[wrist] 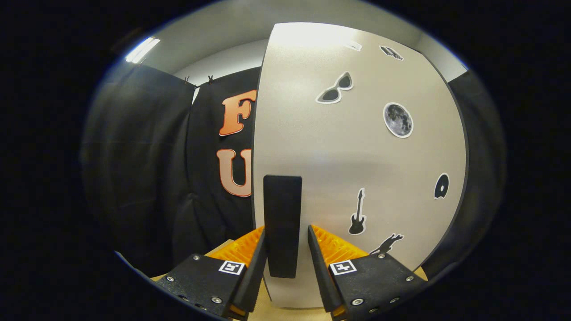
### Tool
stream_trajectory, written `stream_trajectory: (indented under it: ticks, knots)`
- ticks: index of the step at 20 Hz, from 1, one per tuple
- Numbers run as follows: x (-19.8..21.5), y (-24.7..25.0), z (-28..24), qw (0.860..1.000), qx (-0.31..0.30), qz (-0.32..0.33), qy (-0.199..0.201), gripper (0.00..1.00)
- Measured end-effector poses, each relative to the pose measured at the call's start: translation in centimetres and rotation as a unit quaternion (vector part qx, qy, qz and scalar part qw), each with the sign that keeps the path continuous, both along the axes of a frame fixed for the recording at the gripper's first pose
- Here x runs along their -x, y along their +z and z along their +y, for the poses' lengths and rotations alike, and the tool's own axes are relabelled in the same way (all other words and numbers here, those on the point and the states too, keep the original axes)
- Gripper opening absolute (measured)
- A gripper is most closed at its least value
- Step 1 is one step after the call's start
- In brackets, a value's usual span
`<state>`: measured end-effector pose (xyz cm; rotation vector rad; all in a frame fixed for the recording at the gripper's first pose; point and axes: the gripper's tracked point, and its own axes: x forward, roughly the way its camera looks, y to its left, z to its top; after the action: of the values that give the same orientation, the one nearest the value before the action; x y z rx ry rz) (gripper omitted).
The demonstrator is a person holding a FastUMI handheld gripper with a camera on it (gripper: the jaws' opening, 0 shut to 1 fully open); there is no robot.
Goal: Open the shoe cabinet door, grab the shoes and put them into the shoe cabinet, then close the shoe cabinet door.
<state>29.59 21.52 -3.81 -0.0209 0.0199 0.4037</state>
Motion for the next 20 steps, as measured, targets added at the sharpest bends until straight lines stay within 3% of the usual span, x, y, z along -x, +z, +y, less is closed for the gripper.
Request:
stream_trajectory:
  ticks: [15,20]
  knots:
    - [-1.0,-0.1,0.0,0.999,0.022,-0.015,-0.026,0.61]
    - [1.1,1.7,-1.2,0.999,0.015,-0.034,-0.034,0.62]
